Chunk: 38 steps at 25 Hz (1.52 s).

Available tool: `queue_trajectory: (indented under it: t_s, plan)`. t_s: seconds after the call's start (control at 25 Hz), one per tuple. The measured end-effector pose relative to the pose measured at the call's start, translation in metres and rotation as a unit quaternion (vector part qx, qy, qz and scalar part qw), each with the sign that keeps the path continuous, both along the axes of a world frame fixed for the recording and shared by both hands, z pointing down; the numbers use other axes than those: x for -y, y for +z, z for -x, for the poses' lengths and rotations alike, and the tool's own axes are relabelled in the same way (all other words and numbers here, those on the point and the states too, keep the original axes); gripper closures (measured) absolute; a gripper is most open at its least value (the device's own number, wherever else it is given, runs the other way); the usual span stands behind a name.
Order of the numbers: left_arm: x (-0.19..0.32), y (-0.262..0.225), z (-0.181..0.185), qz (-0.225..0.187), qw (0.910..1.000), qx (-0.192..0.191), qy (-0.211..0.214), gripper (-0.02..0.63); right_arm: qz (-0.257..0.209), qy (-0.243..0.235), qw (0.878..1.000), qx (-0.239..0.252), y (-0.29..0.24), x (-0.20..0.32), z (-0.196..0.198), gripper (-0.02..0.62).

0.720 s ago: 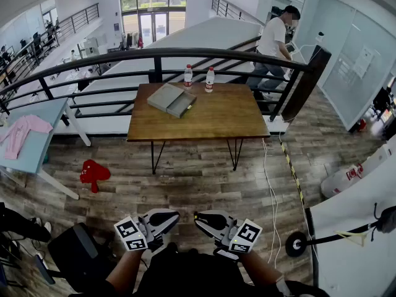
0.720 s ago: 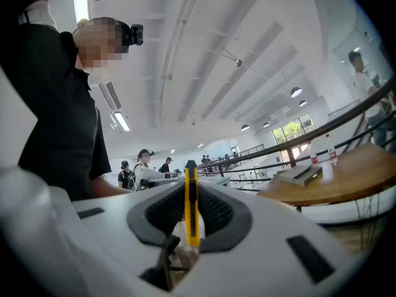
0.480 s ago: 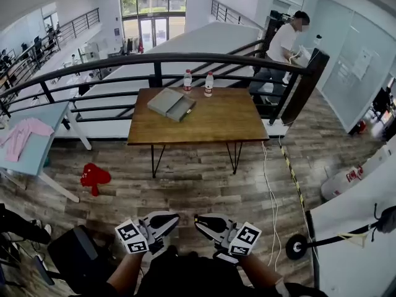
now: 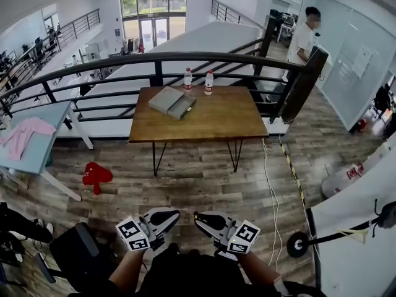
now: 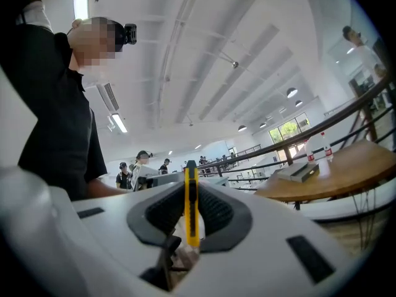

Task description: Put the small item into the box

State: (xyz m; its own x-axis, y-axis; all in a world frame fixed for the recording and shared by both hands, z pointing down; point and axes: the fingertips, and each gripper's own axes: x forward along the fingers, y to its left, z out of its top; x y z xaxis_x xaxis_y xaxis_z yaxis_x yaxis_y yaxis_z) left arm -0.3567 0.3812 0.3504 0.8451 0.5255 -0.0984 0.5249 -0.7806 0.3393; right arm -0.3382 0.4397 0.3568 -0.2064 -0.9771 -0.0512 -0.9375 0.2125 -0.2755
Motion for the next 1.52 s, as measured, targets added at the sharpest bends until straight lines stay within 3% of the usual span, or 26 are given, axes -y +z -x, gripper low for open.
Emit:
queue_trajectory:
  t_s: [0.48, 1.04, 1.52]
  plan:
    - [-0.008, -0.008, 0.003, 0.004, 0.9999, -0.012, -0.008, 0.589, -0.023, 0.033, 0.999, 0.002, -0.010, -0.023, -0.013, 0.522]
    - [-0.016, -0.002, 0.009, 0.016, 0.9999, 0.003, 0.002, 0.589, -0.030, 0.058, 0.998, 0.016, -0.006, -0.035, -0.025, 0.522]
    - [0.013, 0.006, -0.013, 0.032, 0.9995, -0.004, -0.004, 0.589, -0.008, 0.051, 0.999, 0.014, 0.004, -0.002, -0.050, 0.522]
